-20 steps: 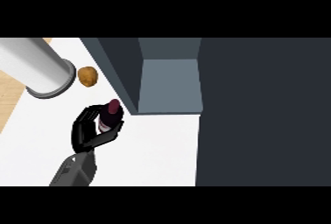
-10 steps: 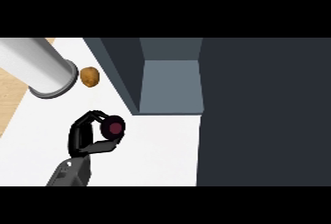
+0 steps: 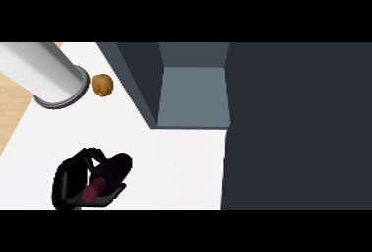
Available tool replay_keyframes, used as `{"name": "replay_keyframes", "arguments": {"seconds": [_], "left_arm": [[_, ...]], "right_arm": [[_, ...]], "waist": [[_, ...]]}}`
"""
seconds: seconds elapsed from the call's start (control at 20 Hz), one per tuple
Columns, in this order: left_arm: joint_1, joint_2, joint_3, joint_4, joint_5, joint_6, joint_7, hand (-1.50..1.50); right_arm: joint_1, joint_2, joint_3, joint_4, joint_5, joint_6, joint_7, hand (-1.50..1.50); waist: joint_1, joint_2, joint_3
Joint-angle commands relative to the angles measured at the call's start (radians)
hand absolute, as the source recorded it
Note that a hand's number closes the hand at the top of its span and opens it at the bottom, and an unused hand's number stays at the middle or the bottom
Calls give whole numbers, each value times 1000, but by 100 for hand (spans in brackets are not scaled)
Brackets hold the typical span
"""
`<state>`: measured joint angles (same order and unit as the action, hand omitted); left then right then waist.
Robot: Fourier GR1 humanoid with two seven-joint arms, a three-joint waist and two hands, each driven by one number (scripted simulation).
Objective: Pick up the wine, place it into the cabinet and close the cabinet
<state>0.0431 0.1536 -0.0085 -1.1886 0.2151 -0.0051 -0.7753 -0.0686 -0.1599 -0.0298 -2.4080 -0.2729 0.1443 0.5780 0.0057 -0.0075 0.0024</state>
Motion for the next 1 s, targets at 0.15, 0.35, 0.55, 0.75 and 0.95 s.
{"name": "replay_keyframes", "arguments": {"seconds": [0.15,0.35,0.55,0.75,0.95], "left_arm": [[122,26,-38,-396,104,-46,254,150],[136,-5,-126,-525,76,-9,370,150],[130,7,-127,-654,51,57,497,150],[167,-24,-237,-780,-39,121,585,150],[-42,-104,-292,-739,-81,207,744,150]], "right_arm": [[78,47,48,-113,2,-11,0,-150],[-19,17,3,-102,-48,-49,67,-150],[56,-10,-79,-65,-116,48,-25,-150],[-3,-6,-45,-92,-102,3,53,-150],[34,7,-58,-110,-101,18,31,-150]], "waist": [[-3,2,-1],[-5,4,-2],[-8,5,-1],[-5,4,-2],[-20,5,-1]]}}
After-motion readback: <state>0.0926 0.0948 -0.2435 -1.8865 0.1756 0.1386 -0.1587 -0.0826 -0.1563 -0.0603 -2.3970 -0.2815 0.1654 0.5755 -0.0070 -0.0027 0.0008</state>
